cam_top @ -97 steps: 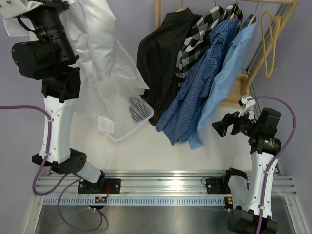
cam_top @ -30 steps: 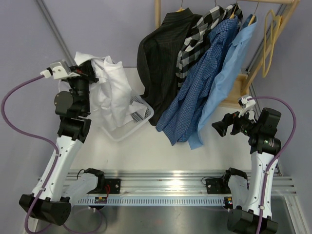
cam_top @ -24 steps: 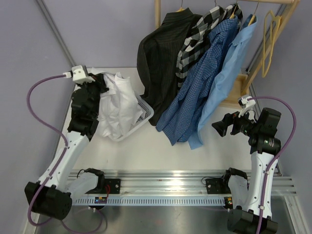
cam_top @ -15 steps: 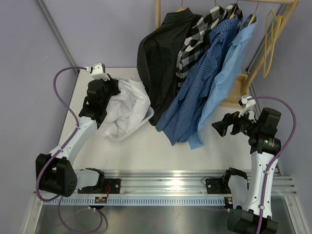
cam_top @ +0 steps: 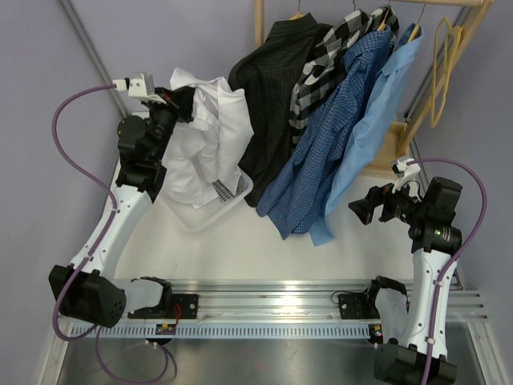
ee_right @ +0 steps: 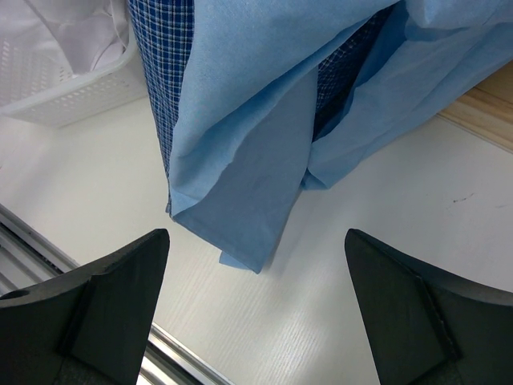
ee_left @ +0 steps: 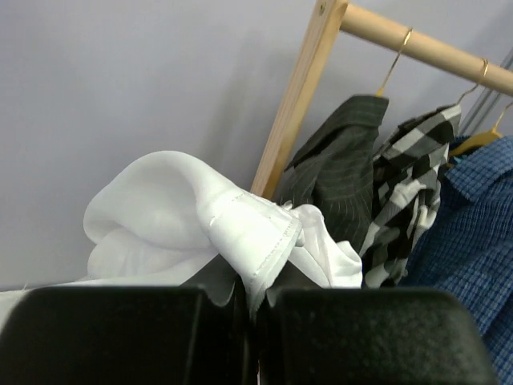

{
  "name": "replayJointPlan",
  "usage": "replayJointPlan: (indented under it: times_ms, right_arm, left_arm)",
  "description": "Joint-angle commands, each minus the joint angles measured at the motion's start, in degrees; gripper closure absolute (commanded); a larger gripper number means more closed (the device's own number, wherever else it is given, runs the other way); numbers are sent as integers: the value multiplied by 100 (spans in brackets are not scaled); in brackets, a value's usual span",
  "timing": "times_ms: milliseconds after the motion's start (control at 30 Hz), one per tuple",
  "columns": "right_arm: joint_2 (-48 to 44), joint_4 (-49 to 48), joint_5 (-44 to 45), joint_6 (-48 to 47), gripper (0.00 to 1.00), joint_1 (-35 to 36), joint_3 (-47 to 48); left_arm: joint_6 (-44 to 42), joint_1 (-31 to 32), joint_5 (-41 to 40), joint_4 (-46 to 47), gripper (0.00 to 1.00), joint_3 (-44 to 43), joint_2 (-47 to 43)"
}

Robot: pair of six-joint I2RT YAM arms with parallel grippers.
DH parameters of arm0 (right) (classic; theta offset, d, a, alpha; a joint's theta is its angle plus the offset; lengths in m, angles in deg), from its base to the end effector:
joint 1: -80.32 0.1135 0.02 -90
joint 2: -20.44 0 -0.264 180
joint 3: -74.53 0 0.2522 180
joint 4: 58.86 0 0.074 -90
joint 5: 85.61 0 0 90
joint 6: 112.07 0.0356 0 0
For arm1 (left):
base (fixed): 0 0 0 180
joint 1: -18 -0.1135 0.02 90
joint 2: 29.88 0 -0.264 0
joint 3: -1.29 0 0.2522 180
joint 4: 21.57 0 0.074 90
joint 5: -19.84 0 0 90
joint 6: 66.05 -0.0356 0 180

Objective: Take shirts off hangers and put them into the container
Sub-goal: Place the shirt into the basket

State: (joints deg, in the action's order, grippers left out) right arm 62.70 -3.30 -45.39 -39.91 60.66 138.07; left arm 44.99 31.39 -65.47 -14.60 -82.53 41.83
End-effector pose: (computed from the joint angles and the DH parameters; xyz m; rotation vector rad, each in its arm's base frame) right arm 0.1408 -0.0214 0.3279 -0.4408 1.9292 0.5178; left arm 0.2787 -0.0693 0.4529 -0.0117 1.2591 -0.5715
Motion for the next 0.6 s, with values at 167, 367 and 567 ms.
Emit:
replayJointPlan:
  times_ms: [167, 367, 567]
  right_arm:
    - [-60, -128, 56, -87, 1, -29, 5]
    - [-60, -120, 39, -79, 1, -29, 5]
    - [-34, -146, 30, -61, 1, -29, -3]
  left_arm:
    - [93, -371, 217, 836, 100, 2221, -1094]
    - [23, -565, -142, -459, 100, 2814, -1983]
    - [-170, -592, -1031, -1851, 100, 2762, -2231]
